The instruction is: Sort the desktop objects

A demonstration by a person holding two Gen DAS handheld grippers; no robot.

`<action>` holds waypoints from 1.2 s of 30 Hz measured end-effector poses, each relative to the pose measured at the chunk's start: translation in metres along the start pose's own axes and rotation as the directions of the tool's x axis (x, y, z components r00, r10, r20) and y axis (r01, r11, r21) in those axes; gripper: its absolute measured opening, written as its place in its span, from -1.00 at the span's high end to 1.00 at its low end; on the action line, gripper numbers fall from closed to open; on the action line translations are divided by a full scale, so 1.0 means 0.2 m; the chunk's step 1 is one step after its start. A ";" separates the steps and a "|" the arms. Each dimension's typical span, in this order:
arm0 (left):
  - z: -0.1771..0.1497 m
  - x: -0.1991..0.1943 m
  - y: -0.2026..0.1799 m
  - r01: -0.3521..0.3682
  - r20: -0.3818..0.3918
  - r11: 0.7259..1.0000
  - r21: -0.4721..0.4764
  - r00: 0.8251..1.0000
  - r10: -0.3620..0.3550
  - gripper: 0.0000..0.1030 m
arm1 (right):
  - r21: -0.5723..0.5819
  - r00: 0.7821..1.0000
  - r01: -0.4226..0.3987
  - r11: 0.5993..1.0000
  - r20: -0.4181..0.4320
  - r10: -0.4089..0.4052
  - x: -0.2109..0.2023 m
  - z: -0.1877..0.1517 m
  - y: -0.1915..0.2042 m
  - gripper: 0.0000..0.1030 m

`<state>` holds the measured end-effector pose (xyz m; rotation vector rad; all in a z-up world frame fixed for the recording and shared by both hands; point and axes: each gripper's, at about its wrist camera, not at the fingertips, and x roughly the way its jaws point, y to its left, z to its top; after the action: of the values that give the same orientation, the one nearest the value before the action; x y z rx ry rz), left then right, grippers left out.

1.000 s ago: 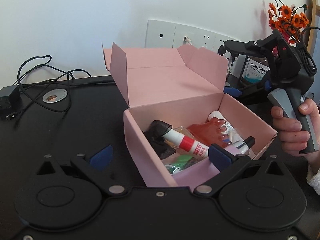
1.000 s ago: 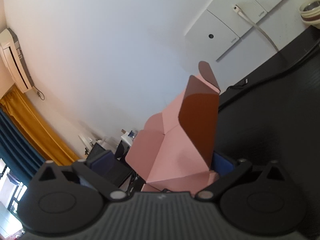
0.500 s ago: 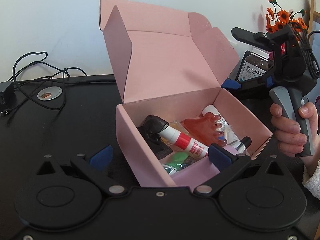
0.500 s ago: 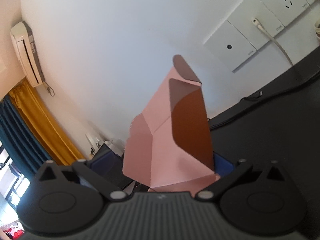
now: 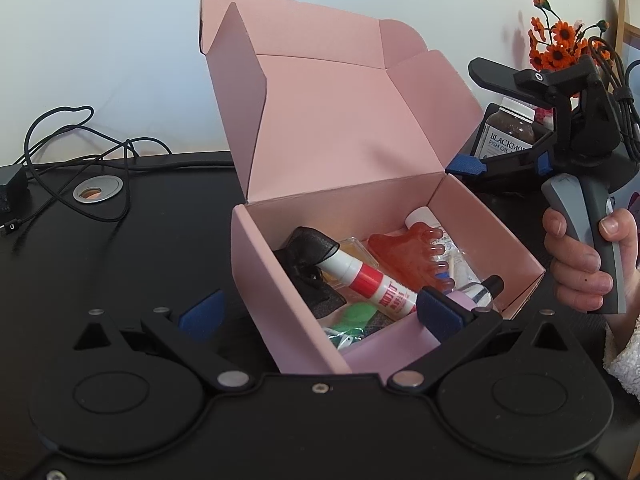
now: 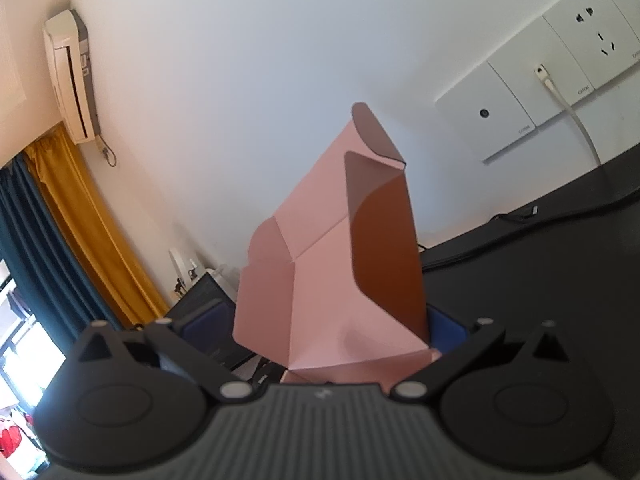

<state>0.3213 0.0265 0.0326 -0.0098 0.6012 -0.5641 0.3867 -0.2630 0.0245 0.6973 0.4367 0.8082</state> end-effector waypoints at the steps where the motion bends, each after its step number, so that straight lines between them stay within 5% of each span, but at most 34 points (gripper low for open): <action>1: 0.00 0.00 0.00 -0.004 -0.001 1.000 0.002 1.000 0.004 -1.00 | 0.002 1.000 -0.002 1.000 -0.001 0.002 0.00 0.00 0.00 -0.99; 15: 0.01 0.03 0.02 -0.016 -0.033 0.999 -0.030 0.999 0.015 -1.00 | 0.106 0.990 0.041 0.993 -0.136 -0.026 0.24 0.13 -0.14 -0.99; 23: 0.02 0.03 0.03 -0.021 -0.037 0.999 -0.040 0.999 0.019 -1.00 | 0.166 0.967 0.076 0.983 -0.253 -0.032 0.39 0.24 -0.18 -0.99; 33: 0.02 0.03 0.02 -0.042 -0.036 0.999 -0.023 0.998 0.042 -1.00 | 0.111 0.966 0.088 0.990 -0.251 -0.058 0.31 0.15 -0.11 -0.99; 36: 0.02 0.07 0.02 -0.070 -0.087 0.997 -0.010 0.994 0.069 -1.00 | 0.117 0.963 0.090 0.989 -0.263 -0.057 0.25 0.14 -0.08 -0.99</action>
<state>0.3346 0.0219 0.0287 0.0233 0.6866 -0.4945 0.4419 -0.2430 0.0277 0.6923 0.7534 0.8090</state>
